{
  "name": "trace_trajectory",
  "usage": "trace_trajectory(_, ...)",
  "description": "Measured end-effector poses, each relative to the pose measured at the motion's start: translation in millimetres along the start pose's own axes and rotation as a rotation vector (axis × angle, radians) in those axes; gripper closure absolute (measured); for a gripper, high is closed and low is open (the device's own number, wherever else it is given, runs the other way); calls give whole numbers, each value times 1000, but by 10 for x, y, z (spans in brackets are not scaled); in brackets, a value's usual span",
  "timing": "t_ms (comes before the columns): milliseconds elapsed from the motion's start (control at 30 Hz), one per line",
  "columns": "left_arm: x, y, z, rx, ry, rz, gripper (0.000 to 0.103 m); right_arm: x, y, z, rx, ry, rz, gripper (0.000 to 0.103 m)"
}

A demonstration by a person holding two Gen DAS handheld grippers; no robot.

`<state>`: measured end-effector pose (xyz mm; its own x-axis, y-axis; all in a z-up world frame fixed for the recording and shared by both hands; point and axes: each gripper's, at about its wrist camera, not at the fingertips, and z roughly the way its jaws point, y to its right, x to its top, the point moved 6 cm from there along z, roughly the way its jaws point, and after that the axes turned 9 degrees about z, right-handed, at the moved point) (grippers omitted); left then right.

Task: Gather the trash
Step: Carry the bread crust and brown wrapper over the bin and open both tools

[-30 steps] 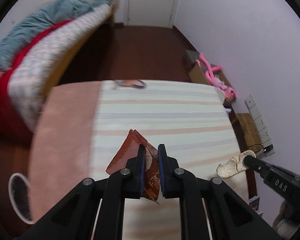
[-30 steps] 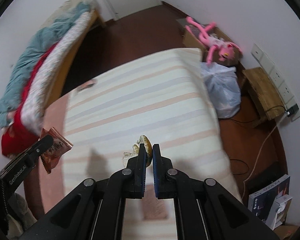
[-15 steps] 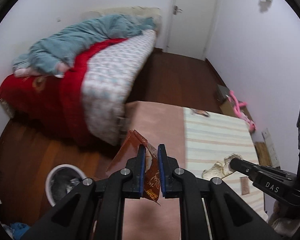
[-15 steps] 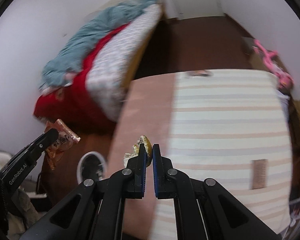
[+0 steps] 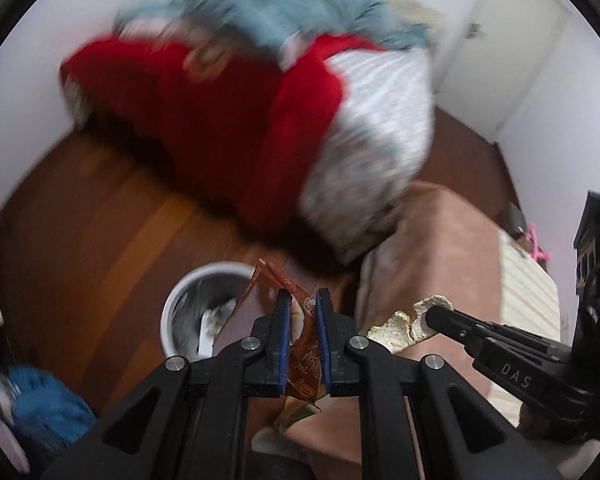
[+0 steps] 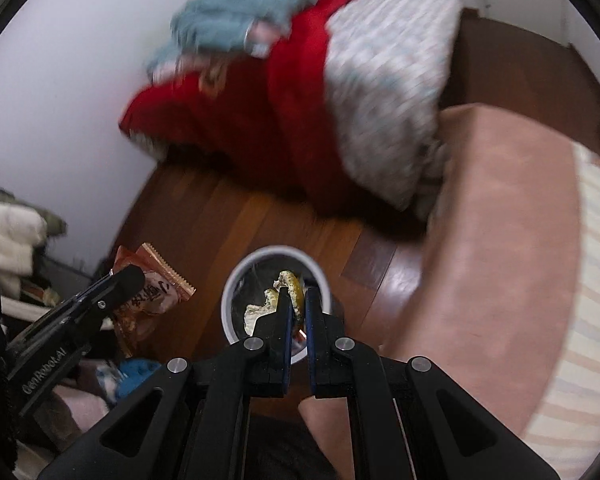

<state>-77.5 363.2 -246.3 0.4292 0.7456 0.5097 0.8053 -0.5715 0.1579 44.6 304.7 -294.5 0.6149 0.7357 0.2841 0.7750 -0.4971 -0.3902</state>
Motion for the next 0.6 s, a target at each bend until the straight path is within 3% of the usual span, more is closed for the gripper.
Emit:
trace_trajectory(233,-421,-973,1119,-77,-225,-215,91,-184,-105,1399,-67,-204,6,97)
trace_trajectory(400,-621,-1196,1670,-151,-329,-306,89,-242,-51,2018,-107,-294,5,97)
trace_trajectory(433,-612,-1212,1722,-153,-338,-312,83,-256,-39,2113,-111,-317,5,97)
trace_trajectory(500,-660,-1265,1854,-122,-365,-303,56,-275,31,2248,-127,-354,5,95)
trace_trajectory(533,-672,-1266,1863,-121,-364,-310,35,-292,50,2311,-133,-374,-4,93)
trace_trajectory(567,-691,-1282,1870,-117,-368,-318,24,-279,74,2356,-144,-383,-9,87)
trace_trajectory(600,-721,-1301,1878,-107,-375,-323,24,-279,92,2373,-150,-387,-13,80)
